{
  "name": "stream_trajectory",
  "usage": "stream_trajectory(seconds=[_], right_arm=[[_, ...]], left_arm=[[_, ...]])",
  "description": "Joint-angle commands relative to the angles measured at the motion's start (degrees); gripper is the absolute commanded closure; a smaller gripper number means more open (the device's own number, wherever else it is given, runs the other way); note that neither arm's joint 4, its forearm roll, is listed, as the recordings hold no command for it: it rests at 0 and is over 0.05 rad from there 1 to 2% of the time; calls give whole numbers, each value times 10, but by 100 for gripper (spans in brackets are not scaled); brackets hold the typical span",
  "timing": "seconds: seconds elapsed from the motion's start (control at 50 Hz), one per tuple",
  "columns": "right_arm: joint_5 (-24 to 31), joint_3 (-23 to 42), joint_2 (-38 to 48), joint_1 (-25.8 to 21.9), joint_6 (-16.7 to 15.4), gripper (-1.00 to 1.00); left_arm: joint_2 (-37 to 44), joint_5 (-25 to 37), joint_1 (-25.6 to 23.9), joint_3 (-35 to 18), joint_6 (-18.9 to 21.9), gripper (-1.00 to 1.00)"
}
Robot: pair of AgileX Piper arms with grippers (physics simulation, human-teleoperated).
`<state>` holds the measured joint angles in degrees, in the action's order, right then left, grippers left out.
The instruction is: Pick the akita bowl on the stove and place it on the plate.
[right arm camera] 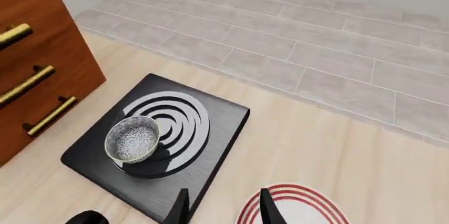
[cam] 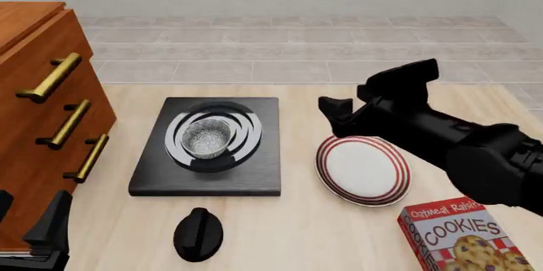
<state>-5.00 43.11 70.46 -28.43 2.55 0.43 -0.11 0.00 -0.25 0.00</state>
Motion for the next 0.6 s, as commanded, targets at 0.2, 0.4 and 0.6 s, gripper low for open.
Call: stream_trajectory(seconds=[0.2,0.4,0.6], right_arm=[[-2,82,145,-49,6,-100],[8,127,181,-86,25,-100],[30,181,238,-116,79,-100]], left_arm=[[0,0,0,0,0,-100],[0,0,0,0,0,-100],[0,0,0,0,0,-100]])
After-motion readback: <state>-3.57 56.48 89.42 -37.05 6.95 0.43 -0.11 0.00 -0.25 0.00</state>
